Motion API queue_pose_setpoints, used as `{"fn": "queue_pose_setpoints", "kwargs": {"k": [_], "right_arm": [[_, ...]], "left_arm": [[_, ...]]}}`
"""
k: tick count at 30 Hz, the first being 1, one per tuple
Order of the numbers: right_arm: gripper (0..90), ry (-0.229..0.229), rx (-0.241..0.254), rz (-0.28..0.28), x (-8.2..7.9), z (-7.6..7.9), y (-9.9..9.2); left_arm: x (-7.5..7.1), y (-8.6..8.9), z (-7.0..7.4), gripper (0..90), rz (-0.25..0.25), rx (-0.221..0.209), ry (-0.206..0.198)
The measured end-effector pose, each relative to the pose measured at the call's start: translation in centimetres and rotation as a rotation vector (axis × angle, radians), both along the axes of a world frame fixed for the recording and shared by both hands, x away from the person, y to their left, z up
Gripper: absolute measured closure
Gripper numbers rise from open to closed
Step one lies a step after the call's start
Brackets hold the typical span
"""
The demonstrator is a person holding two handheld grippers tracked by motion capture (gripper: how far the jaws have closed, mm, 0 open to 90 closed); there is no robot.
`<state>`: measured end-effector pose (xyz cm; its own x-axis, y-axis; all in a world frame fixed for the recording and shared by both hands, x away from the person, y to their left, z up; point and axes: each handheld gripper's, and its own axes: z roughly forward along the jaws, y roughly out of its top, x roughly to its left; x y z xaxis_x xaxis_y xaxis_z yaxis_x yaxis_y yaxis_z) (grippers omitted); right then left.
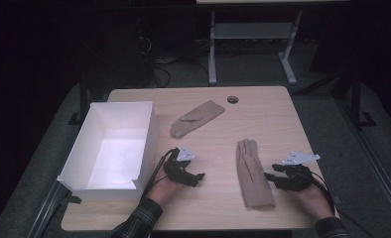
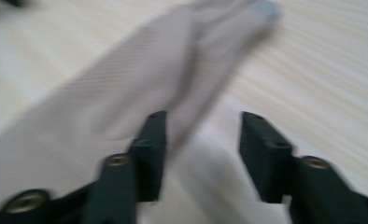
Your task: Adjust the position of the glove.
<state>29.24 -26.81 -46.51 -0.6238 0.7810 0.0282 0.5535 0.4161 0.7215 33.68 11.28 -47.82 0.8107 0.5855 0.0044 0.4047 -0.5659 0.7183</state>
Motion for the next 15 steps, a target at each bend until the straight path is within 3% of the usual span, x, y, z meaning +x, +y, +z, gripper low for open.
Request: {"fn": "queue_pose_setpoints", "kwargs": {"k": [1, 7, 10, 13, 14, 15], "right_arm": [[39.7, -0.007, -0.006, -0.030, 0.5, -0.5, -0.5], [31.8, -0.012, 0.008, -0.053, 1.4, -1.5, -1.1], [27.3, -0.023, 0.015, -0.052, 1.5, -1.6, -1.1], [24.8, -0.017, 0.016, -0.055, 1.5, -1.6, -1.0], [23.4, -0.013, 0.015, -0.057, 1.5, -1.6, -1.0], [21.5, -0.007, 0.014, -0.058, 1.5, -1.7, -0.9]], "left_arm": [[0.0, 0.0, 0.0, 12.8, 0.003, 0.002, 0.000], [-0.1, 0.1, 0.1, 18.4, 0.023, -0.017, -0.007], [0.2, 0.3, 0.3, 37.4, 0.047, -0.018, -0.007], [0.5, 0.3, 0.5, 49.8, 0.067, -0.006, -0.012], [0.7, 0.2, 0.6, 49.8, 0.086, 0.005, -0.015], [0.9, 0.1, 0.7, 59.1, 0.101, 0.004, -0.008]]}}
